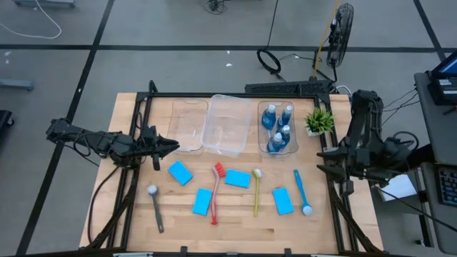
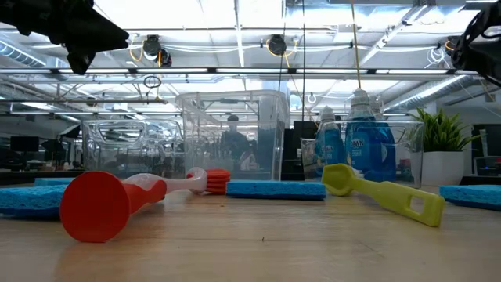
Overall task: Pick & Place Kitchen Sink Supplies
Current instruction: Put the blue toilet brush into the middle transparent bin
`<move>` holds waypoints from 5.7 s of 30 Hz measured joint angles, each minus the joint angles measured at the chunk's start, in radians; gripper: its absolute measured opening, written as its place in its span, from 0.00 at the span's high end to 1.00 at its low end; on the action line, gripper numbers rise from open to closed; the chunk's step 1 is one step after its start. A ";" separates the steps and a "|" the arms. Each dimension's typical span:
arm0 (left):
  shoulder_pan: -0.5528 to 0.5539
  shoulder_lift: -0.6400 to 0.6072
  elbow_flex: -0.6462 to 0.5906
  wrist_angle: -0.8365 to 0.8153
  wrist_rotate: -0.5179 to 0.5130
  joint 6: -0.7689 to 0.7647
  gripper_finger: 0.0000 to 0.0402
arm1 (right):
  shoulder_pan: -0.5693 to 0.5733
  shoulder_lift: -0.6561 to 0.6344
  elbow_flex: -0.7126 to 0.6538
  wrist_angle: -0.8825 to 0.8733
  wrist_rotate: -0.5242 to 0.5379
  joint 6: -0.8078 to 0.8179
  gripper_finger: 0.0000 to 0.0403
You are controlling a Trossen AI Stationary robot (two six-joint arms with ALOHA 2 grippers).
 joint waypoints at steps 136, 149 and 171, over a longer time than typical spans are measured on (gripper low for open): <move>0.000 0.000 0.000 -0.001 0.000 -0.021 0.81 | -0.773 0.398 -0.014 -1.533 -1.572 1.935 0.58; 0.000 0.000 0.000 0.000 0.000 -0.022 0.81 | -0.773 0.433 -0.084 -1.427 -1.569 1.958 0.58; 0.000 0.000 0.000 0.008 -0.002 -0.022 0.81 | -0.773 0.505 -0.101 -1.421 -1.566 1.937 0.86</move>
